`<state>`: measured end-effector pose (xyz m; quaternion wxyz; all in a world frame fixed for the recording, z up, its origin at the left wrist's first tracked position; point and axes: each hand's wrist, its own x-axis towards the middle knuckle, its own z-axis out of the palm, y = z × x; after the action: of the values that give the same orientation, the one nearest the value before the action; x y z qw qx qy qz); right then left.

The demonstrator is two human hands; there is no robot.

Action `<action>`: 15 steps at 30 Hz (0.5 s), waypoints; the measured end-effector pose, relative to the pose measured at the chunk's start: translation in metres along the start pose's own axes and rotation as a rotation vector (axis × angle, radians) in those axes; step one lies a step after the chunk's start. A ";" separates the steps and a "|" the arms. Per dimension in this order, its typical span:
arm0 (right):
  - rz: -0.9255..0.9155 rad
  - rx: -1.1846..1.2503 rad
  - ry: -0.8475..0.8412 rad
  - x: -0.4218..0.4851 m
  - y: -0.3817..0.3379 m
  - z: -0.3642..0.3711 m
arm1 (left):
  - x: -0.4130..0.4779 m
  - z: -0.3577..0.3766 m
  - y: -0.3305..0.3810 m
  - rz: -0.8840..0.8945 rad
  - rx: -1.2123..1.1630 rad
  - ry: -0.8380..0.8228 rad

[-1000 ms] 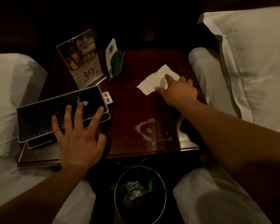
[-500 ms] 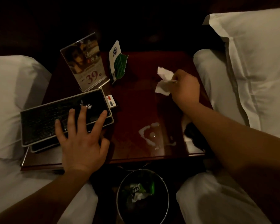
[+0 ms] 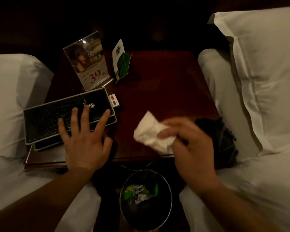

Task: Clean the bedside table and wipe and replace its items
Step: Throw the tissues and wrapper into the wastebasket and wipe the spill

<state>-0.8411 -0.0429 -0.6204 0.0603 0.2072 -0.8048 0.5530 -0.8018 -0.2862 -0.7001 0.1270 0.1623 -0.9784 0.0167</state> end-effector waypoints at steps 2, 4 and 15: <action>0.031 0.048 -0.056 -0.036 0.007 0.006 | 0.001 0.000 0.000 -0.004 0.000 0.007; 0.044 0.150 -0.104 -0.069 0.015 0.014 | 0.001 0.001 0.000 -0.003 0.006 0.010; 0.506 -0.165 -0.455 -0.161 0.120 0.066 | 0.000 0.001 0.001 -0.001 -0.009 0.016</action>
<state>-0.7348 -0.0238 -0.8019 -0.2432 0.1137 -0.8654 0.4231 -0.8017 -0.2855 -0.7007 0.1354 0.1621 -0.9774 0.0134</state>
